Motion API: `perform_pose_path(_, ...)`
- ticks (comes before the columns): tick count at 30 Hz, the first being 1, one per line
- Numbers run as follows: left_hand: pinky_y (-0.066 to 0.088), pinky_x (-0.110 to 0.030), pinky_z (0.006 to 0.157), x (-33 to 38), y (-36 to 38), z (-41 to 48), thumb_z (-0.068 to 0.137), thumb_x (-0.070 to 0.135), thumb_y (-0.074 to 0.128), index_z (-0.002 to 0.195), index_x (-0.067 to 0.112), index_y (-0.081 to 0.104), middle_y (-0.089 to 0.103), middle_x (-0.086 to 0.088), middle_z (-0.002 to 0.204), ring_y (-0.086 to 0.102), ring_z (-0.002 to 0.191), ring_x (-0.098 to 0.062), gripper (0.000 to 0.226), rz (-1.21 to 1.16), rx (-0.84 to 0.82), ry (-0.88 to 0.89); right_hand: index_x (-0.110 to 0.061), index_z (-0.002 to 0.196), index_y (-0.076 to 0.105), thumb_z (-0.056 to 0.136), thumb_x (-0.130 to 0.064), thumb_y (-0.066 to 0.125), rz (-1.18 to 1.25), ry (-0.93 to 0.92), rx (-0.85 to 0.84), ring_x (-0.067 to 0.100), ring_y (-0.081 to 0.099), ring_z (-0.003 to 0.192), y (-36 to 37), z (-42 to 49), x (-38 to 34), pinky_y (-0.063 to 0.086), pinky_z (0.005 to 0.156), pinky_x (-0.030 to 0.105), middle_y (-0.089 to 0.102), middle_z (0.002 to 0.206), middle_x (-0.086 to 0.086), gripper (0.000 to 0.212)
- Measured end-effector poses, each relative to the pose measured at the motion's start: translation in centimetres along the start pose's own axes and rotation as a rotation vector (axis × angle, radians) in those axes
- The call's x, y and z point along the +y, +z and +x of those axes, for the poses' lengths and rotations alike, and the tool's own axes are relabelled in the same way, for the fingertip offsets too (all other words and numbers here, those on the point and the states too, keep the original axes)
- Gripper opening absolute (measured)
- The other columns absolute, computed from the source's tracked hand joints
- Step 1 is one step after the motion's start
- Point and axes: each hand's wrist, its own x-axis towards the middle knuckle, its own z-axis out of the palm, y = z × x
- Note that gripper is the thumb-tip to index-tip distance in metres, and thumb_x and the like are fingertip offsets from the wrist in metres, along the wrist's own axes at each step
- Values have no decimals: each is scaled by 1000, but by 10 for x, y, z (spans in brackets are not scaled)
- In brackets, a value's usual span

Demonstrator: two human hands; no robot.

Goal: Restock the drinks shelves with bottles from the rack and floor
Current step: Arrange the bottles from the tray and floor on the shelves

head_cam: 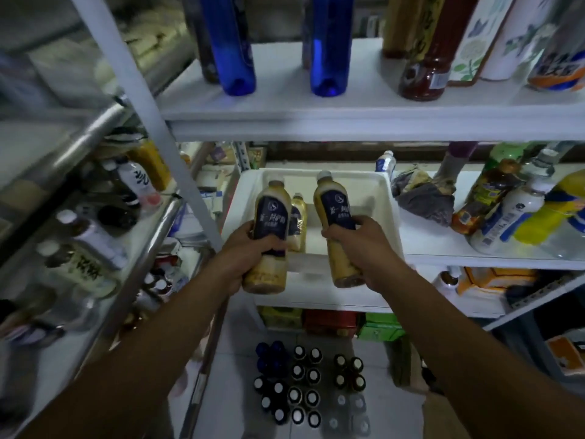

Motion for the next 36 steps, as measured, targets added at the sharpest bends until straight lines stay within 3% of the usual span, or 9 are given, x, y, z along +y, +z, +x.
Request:
perform_pose_path(4,59,-37,65,-18,-27,-43,70,15,84,111,27,64,74,-3,103,72,88,-25,47,-49,118,87,-25,114,50,78,-27,79,-5,-13,-92,23,66,83,24,-24,-7,56,67,37,64,96,1,46)
perform_pose_path(8,59,-49,81,-27,-46,-90,57,24,85,114,27,62,72,-2,107,70,94,-28,61,-99,288,179,-25,108,55,80,-24,76,-47,-90,-231,19,63,79,57,-46,-17,48,59,28,63,92,-1,35)
perform_pose_path(14,56,-24,55,-22,-78,-159,58,22,86,104,38,63,75,12,89,73,76,-12,54,-186,528,364,-34,93,56,77,-30,71,-107,-160,-435,26,65,83,115,-81,-39,56,73,40,66,94,3,23)
perform_pose_path(17,56,-24,61,-18,-102,-193,58,25,85,99,40,63,75,14,90,72,81,-10,49,-164,653,411,-32,93,60,72,-28,69,-79,-240,-535,29,67,85,150,-100,-57,51,68,35,69,98,11,23)
perform_pose_path(20,53,-20,65,-16,-133,-225,56,28,83,98,43,62,73,21,90,70,82,-2,49,-152,774,453,-28,104,61,75,-25,70,-42,-330,-631,8,64,70,189,-122,-72,47,58,24,68,95,7,30)
perform_pose_path(22,54,-19,64,-14,-154,-243,56,26,82,101,41,62,74,18,93,71,83,-4,51,-155,839,496,-30,98,60,76,-23,72,-8,-401,-676,-3,60,61,214,-134,-83,46,53,19,67,88,-2,26)
perform_pose_path(27,56,-24,69,-10,-202,-282,64,16,82,118,30,61,74,8,101,71,91,-14,60,-155,965,605,-32,110,61,73,-27,79,36,-529,-802,-7,63,71,272,-162,-109,44,56,13,68,85,-22,42)
perform_pose_path(31,54,-17,67,-3,-235,-308,62,28,82,117,34,61,74,10,104,71,93,-9,59,-139,1038,672,-33,122,57,75,-29,82,34,-586,-896,-8,65,73,316,-180,-127,44,62,21,71,95,-14,53)
perform_pose_path(36,56,-38,85,-9,-279,-331,72,18,83,121,27,58,74,6,106,71,97,-14,55,-211,1165,667,-34,106,62,77,-26,83,75,-618,-1017,-3,68,76,372,-206,-134,47,68,26,73,90,-20,37)
